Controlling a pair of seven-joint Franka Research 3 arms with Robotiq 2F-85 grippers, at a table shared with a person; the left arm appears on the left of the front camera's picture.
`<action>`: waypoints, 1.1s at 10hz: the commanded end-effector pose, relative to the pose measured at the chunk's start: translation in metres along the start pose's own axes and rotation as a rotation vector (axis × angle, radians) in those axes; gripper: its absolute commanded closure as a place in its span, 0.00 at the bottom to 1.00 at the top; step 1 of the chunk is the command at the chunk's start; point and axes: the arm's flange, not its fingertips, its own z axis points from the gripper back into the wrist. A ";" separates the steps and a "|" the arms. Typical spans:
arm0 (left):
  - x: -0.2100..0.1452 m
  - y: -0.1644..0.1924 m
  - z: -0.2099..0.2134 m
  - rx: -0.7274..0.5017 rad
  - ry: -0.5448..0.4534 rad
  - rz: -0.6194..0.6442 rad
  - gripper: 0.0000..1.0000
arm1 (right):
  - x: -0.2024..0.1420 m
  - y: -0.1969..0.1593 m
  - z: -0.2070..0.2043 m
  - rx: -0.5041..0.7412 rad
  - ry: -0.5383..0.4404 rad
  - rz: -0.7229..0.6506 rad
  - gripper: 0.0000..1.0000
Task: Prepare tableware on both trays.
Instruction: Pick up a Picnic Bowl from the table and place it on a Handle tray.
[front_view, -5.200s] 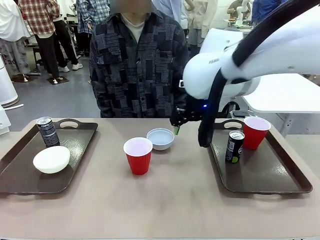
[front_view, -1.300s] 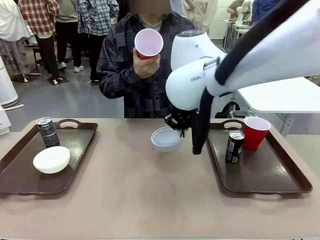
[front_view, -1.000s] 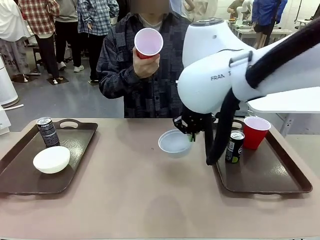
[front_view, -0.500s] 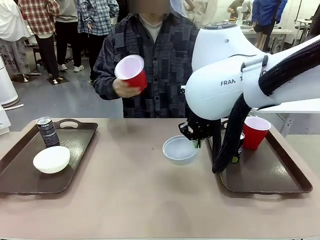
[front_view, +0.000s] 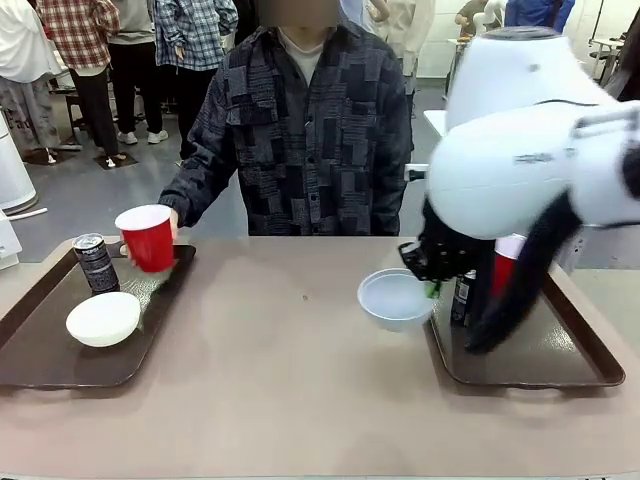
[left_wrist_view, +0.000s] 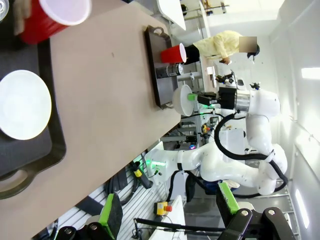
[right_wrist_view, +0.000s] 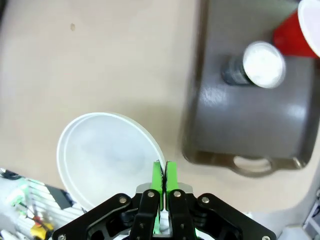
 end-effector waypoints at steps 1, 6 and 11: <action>0.000 -0.002 0.001 -0.019 -0.011 -0.006 0.00 | -0.030 -0.047 0.022 0.029 0.012 -0.049 0.96; 0.000 -0.002 0.001 -0.019 -0.011 -0.006 0.00 | -0.009 -0.153 0.024 -0.058 0.203 0.052 0.96; 0.000 -0.002 0.001 -0.019 -0.011 -0.006 0.00 | -0.017 -0.159 0.020 -0.040 0.194 0.025 0.96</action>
